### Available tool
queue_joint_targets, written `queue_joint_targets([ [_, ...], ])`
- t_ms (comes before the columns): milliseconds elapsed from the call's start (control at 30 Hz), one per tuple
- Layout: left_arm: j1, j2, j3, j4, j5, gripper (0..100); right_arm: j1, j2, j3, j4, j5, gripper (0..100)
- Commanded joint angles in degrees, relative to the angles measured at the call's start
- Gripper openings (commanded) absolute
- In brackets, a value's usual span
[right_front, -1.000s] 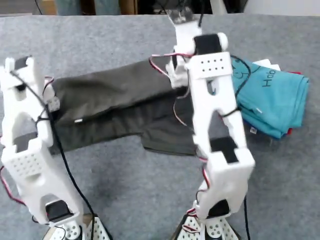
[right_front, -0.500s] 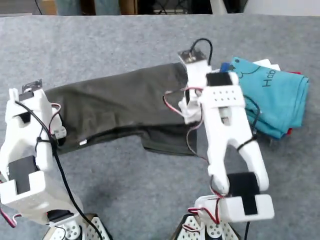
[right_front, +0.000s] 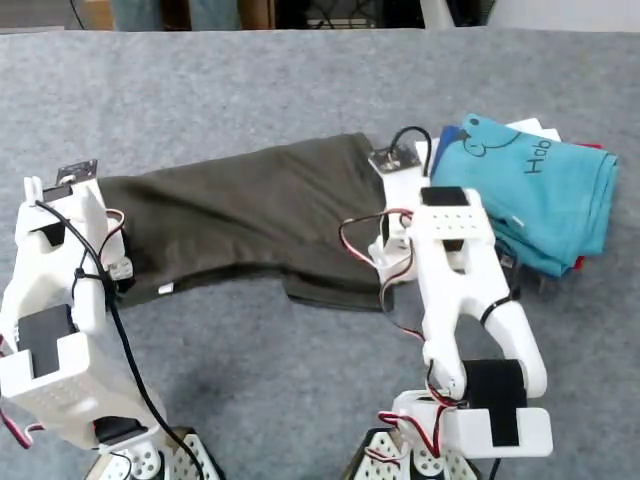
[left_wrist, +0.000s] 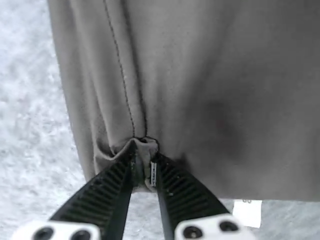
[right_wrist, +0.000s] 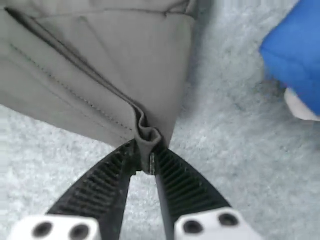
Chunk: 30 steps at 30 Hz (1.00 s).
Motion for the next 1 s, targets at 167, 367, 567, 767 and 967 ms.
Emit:
queue_joint_targets([
  [167,-5.76,-2.02,-8.66,13.8,-11.6,16,0.79,-3.56,0.13,-0.7,0.18,24.7],
  [367,-13.14,-9.76,-23.08,30.15,-19.87,18,0.53,-7.34,-11.3,9.14,0.0,34.9],
  [567,-11.65,-16.0,-27.56,32.35,-22.33,18,-9.85,-5.76,-17.54,6.68,-7.12,3.2],
  [767,-4.18,-13.1,-23.43,19.43,-3.87,18,-18.2,9.36,-20.53,-4.48,-15.12,1.3],
  [967,0.4,0.62,-18.86,-5.89,12.75,3,-18.73,24.22,-28.88,-1.05,-16.88,1.5],
])
